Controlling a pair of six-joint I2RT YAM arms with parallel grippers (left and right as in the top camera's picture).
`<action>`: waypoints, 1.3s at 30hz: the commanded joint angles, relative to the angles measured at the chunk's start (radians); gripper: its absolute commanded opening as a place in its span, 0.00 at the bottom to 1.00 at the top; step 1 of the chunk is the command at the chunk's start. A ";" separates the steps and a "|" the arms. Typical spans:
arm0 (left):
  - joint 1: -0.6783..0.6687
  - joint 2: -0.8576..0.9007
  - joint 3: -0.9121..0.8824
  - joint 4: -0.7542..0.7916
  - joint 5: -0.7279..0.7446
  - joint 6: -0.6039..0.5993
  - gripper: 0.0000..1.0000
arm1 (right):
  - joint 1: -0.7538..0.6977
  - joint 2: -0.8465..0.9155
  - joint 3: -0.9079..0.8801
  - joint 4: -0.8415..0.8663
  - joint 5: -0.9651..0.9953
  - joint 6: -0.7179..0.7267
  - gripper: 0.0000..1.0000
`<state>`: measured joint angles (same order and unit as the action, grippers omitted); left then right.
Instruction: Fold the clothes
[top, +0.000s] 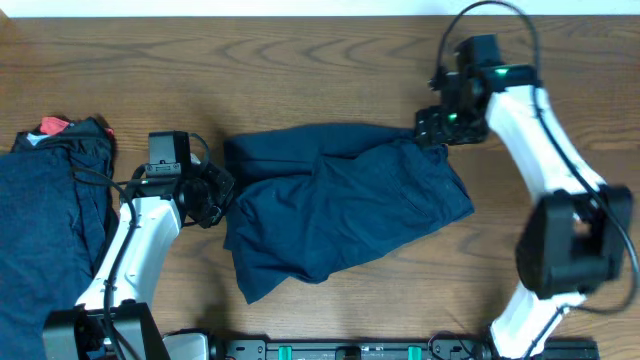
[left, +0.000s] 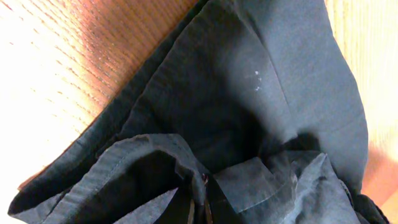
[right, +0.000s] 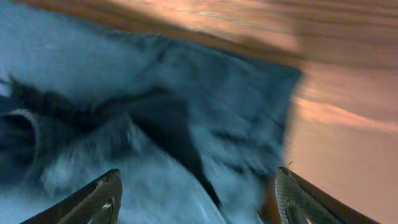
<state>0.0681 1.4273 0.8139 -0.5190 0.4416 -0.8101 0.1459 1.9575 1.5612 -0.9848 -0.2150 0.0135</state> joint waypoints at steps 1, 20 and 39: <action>-0.002 -0.004 0.016 -0.003 -0.008 0.022 0.06 | 0.041 0.059 -0.005 0.036 -0.090 -0.019 0.76; -0.002 -0.004 0.016 -0.004 -0.016 0.029 0.06 | 0.094 0.074 0.125 0.003 -0.117 -0.011 0.74; -0.002 -0.004 0.016 -0.011 -0.020 0.029 0.06 | 0.153 0.076 0.217 -0.112 -0.200 -0.018 0.78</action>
<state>0.0681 1.4273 0.8139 -0.5259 0.4377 -0.8028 0.2867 2.0460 1.7683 -1.0870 -0.4114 0.0093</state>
